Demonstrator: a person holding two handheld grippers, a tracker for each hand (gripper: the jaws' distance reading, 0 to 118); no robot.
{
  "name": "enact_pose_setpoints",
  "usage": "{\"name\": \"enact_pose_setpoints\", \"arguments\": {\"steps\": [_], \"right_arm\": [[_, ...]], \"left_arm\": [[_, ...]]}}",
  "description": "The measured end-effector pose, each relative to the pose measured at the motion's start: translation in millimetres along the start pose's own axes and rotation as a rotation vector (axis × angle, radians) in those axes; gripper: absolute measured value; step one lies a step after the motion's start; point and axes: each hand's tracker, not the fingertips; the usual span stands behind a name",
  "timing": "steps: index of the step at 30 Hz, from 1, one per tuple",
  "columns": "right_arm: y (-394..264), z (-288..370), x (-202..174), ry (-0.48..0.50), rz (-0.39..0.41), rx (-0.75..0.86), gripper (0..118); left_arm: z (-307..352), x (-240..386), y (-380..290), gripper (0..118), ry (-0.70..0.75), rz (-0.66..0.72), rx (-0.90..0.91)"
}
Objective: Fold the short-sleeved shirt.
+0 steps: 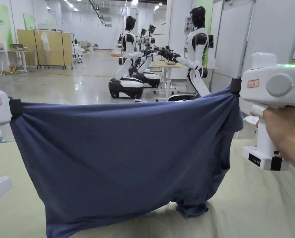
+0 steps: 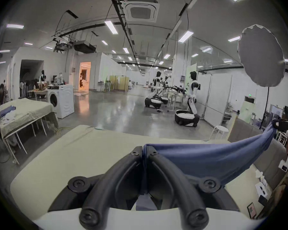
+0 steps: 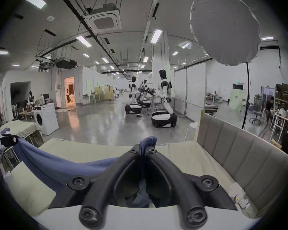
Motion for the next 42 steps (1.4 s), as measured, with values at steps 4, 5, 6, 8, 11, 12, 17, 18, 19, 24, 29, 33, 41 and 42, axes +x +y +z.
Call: {"name": "enact_pose_setpoints", "arguments": {"steps": [4,5,6,8,11,12,17,18,19,24,29,33,41,42], "right_arm": [[-24,53,8,0.041,-0.005,0.005,8],[-32,65,9,0.041,0.005,0.003,8],[-43,79,11,0.039,0.017,-0.002,8],[-72,104,16,0.046,0.018,-0.029,8],[-133,143,19,0.049,0.042,-0.073,8],[-161,155,20,0.055,0.04,-0.096,8],[-299,195,26,0.065,0.055,-0.266,8],[-330,201,25,0.061,0.055,-0.315,8],[-360,205,25,0.051,0.066,-0.374,8],[-437,220,23,0.026,0.078,-0.481,10],[-403,254,18,0.087,-0.016,-0.298,99],[-378,296,-12,0.118,0.049,-0.058,99],[-392,288,-33,0.074,0.162,-0.148,7],[-395,286,-29,0.115,0.12,-0.173,7]], "left_arm": [[44,-1,-24,2,-0.002,-0.059,-0.021],[58,-1,-31,2,-0.007,-0.061,-0.026],[71,-1,-44,2,-0.024,-0.075,-0.058],[94,-3,-71,2,-0.027,-0.094,-0.098],[130,-10,-129,2,-0.045,-0.15,-0.159],[143,-13,-154,2,-0.05,-0.16,-0.179],[199,-21,-275,2,-0.071,-0.182,-0.347],[206,-24,-299,2,-0.057,-0.169,-0.379],[211,-27,-321,2,-0.056,-0.139,-0.433],[217,-51,-382,6,-0.075,-0.004,-0.503],[248,-50,-354,116,-0.089,-0.032,-0.266],[303,-26,-330,115,-0.127,-0.121,-0.05],[303,-39,-348,1,0.054,-0.235,-0.268],[299,-46,-349,1,0.016,-0.177,-0.307]]}}
